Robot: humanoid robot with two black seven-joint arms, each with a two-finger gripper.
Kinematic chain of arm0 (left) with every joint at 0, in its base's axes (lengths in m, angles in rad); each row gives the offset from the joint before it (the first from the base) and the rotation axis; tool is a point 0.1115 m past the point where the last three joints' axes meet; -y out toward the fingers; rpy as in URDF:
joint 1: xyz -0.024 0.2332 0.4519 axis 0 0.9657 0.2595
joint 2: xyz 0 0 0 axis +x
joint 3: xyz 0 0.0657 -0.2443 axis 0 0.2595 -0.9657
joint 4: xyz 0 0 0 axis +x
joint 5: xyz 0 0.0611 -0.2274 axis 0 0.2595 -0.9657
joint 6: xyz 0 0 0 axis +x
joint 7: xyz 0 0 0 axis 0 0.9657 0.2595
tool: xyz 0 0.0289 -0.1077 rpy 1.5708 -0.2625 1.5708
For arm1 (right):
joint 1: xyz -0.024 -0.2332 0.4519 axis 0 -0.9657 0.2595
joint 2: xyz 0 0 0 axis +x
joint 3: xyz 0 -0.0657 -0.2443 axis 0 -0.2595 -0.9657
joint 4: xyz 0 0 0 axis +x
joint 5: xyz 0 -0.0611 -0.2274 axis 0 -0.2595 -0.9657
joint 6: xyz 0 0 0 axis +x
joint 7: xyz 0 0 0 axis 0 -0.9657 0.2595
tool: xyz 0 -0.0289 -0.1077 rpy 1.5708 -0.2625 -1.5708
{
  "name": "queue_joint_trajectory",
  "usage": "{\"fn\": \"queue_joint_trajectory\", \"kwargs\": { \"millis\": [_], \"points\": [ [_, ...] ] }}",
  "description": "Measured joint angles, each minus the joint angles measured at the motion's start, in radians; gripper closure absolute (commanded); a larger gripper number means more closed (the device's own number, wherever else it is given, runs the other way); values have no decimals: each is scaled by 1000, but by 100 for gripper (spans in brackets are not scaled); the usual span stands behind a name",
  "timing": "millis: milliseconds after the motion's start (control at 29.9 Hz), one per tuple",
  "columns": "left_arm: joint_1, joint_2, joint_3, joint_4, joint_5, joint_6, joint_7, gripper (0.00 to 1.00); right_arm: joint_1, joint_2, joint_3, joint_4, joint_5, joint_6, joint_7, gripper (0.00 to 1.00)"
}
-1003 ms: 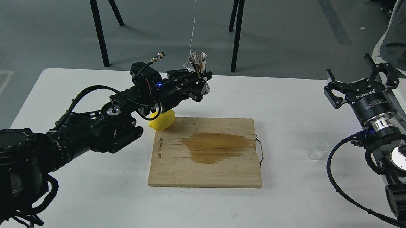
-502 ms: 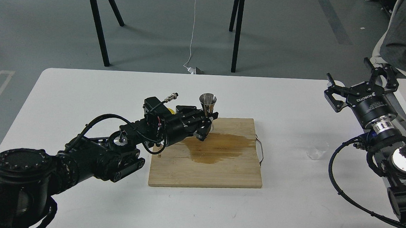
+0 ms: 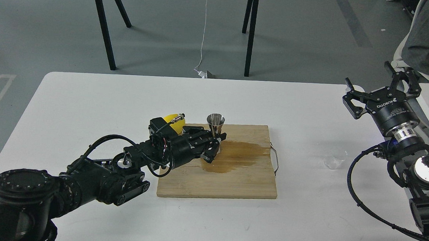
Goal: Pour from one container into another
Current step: 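Lower the jigger onto the cutting board beside the stain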
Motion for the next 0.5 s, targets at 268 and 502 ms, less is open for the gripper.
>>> {"fn": "queue_joint_trajectory", "kwargs": {
  "millis": [268,502],
  "points": [
    [10,0,-4,-2,-3,0,0,89,0,7,0,0,0,0,0,1],
    [12,0,-8,-11,-7,0,0,81,-1,9,-1,0,0,0,1,1]
  ]
}}
